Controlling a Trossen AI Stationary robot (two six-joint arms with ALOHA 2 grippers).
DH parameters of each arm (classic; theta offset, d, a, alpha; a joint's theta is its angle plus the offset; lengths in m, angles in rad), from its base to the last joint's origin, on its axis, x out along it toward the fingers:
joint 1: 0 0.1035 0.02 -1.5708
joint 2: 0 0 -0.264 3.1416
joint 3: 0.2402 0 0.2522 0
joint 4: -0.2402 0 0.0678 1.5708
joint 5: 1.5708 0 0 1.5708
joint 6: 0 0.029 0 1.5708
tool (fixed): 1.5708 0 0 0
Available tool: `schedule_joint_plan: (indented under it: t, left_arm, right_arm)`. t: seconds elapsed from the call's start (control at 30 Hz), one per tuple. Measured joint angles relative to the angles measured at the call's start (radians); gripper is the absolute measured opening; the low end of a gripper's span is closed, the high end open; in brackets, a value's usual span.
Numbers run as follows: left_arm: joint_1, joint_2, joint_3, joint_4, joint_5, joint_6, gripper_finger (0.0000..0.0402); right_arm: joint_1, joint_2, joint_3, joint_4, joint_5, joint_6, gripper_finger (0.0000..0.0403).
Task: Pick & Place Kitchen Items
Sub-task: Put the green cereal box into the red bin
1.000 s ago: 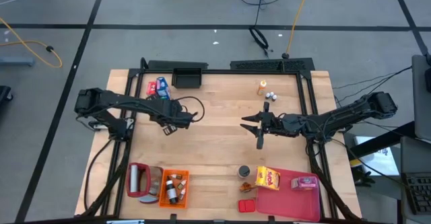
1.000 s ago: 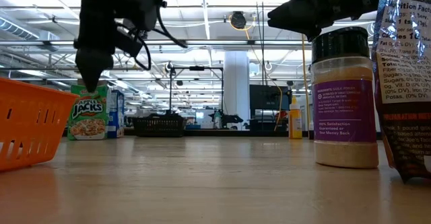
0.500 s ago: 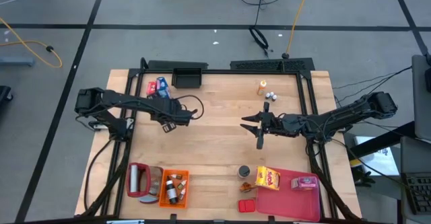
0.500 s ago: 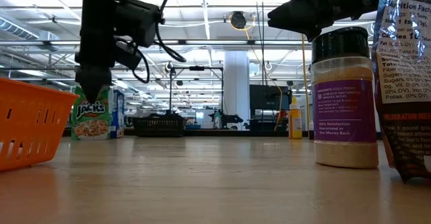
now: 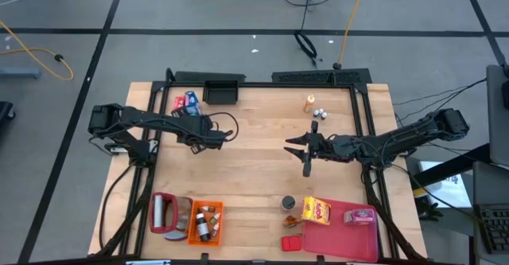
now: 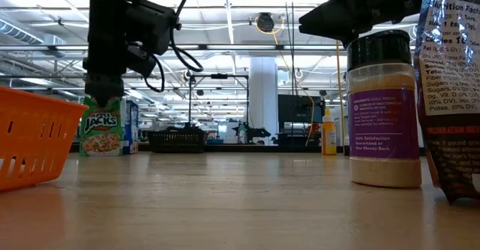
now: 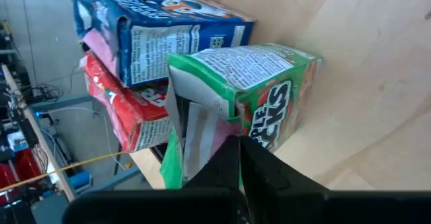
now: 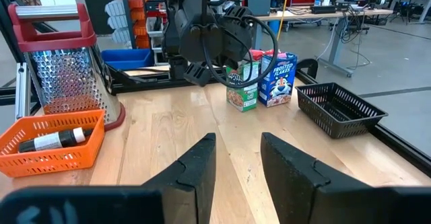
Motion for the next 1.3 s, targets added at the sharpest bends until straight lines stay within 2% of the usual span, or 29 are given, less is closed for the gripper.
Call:
schedule_joint_plan:
  t: [0.17, 0.4, 0.73, 0.87, 1.13, 1.3]
  left_arm:
    - [-0.015, 0.0, 0.019, -0.051, 0.005, -0.039, 0.0001]
    - [-0.069, 0.001, 0.117, -0.165, -0.007, -0.107, 0.0]
    - [-0.103, 0.001, 0.163, -0.181, -0.001, -0.092, 0.0011]
    - [-0.103, 0.001, 0.163, -0.191, -0.001, -0.09, 0.0047]
    - [-0.092, 0.001, 0.163, -0.189, -0.004, -0.102, 0.0155]
    - [-0.075, 0.001, 0.132, -0.169, 0.0, -0.106, 0.0209]
  right_arm:
    - [0.0, 0.0, 0.0, 0.001, 0.0, 0.0, 0.0108]
    - [0.0, 0.0, 0.0, 0.002, 0.0, 0.0, 0.0105]
    - [0.0, 0.0, 0.0, -0.017, 0.0, 0.0, 0.0105]
    - [0.0, 0.0, 0.0, -0.02, 0.0, 0.0, 0.0105]
    - [0.0, 0.0, 0.0, -0.024, 0.0, 0.0, 0.0105]
    - [0.0, 0.0, 0.0, -0.028, 0.0, 0.0, 0.0105]
